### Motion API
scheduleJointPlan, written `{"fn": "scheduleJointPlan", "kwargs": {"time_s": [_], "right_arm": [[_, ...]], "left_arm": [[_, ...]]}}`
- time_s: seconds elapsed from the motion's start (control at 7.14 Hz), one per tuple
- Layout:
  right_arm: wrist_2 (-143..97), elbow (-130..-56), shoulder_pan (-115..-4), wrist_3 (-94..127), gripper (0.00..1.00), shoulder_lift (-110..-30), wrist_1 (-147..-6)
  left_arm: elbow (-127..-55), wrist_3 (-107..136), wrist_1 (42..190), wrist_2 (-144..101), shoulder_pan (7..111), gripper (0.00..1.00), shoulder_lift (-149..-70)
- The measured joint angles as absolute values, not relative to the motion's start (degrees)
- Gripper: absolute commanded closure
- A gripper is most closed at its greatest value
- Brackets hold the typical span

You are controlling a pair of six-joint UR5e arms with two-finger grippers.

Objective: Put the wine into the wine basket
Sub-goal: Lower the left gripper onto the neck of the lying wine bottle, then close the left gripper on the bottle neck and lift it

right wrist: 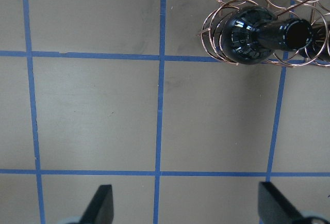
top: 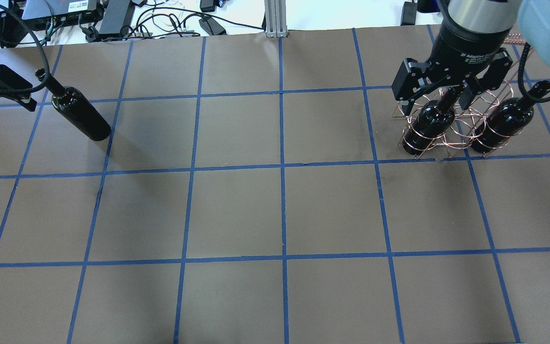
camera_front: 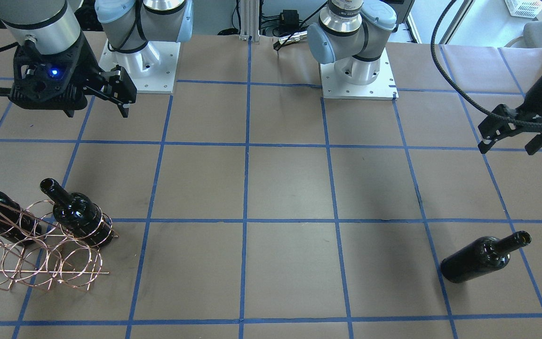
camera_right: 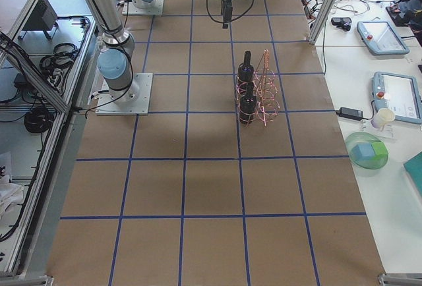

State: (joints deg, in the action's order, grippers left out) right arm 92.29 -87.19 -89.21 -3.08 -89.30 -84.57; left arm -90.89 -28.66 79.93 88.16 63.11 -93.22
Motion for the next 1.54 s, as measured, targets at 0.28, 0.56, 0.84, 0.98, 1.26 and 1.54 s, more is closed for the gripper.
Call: {"fn": "scheduleJointPlan", "kwargs": {"time_s": [0.28, 0.56, 0.84, 0.98, 1.26, 1.54], "right_arm": [[92.3, -87.2, -89.2, -3.1, 0.0, -89.3, -84.6], [92.3, -87.4, -89.2, -3.1, 0.0, -89.3, -84.6], [92.3, -87.6, -89.2, -3.0, 0.0, -89.3, -84.6], [92.4, -87.6, -89.2, -3.0, 0.0, -89.3, -84.6], [92.4, -87.7, -89.2, -3.0, 0.0, -89.3, -84.6], [92.4, -87.7, -89.2, -3.0, 0.0, -89.3, -84.6]], "left_arm": [[-91.0, -30.9, 73.7, 87.0, 62.2, 0.01, -97.8], [-90.5, -31.3, 69.7, 86.4, 62.2, 0.07, -101.8], [-90.0, -31.2, 66.7, 83.4, 62.1, 0.11, -104.8], [-89.7, -31.1, 65.9, 82.6, 62.2, 0.15, -105.6], [-89.5, -31.1, 62.5, 82.2, 62.4, 0.14, -107.2], [-89.1, -29.8, 61.2, 82.7, 64.1, 0.14, -108.2]]}}
